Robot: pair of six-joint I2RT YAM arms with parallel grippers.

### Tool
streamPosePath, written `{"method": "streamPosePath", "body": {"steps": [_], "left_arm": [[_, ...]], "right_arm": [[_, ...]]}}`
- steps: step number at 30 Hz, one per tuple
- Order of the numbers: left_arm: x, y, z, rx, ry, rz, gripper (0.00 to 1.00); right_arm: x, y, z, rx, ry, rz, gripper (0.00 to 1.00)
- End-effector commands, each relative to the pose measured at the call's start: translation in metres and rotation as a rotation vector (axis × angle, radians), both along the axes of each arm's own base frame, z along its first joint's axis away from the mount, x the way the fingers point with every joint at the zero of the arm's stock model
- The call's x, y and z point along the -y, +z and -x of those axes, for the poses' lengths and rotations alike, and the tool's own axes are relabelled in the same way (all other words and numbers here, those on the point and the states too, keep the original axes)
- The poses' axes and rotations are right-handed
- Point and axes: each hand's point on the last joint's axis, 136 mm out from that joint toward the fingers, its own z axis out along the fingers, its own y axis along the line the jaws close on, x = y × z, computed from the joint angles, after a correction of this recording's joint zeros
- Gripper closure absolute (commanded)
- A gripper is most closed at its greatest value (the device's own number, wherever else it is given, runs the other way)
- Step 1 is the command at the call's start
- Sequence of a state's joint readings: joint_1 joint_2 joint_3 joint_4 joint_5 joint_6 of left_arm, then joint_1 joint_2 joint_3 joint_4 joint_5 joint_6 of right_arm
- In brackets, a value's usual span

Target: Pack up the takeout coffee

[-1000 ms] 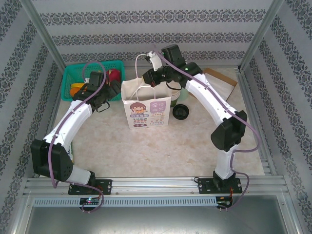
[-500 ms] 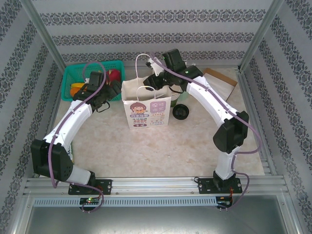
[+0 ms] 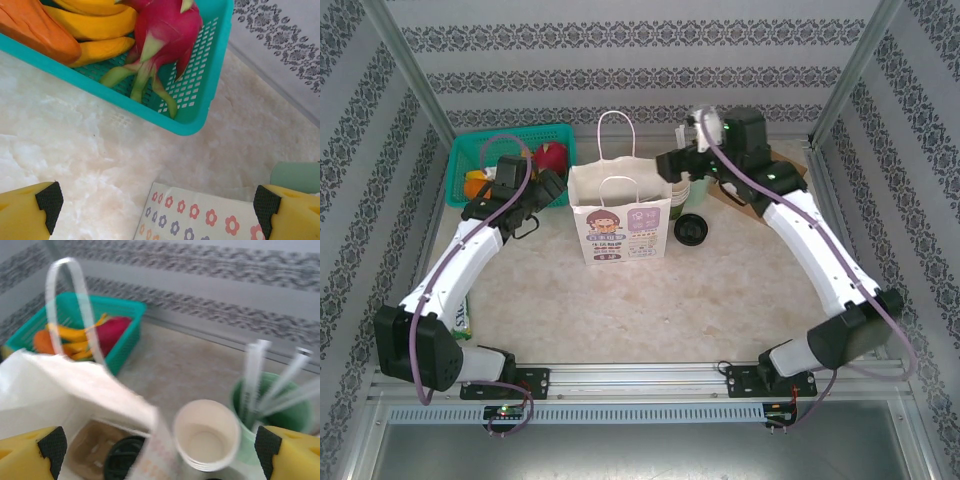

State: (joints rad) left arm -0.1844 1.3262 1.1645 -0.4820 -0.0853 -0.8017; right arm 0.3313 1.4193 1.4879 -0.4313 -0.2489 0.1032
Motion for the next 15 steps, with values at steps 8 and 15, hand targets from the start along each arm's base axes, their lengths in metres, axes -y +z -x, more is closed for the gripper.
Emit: {"method": "streamPosePath", "body": {"steps": [8, 15], "left_arm": [[0.01, 0.057, -0.02, 0.265, -0.134, 0.067, 0.0], [0.024, 0.094, -0.013, 0.431, -0.255, 0.107, 0.0]], "right_arm": [[0.106, -0.069, -0.052, -0.1, -0.544, -0.06, 0.02], [0.166, -0.134, -0.068, -0.267, -0.752, -0.036, 0.02]]}}
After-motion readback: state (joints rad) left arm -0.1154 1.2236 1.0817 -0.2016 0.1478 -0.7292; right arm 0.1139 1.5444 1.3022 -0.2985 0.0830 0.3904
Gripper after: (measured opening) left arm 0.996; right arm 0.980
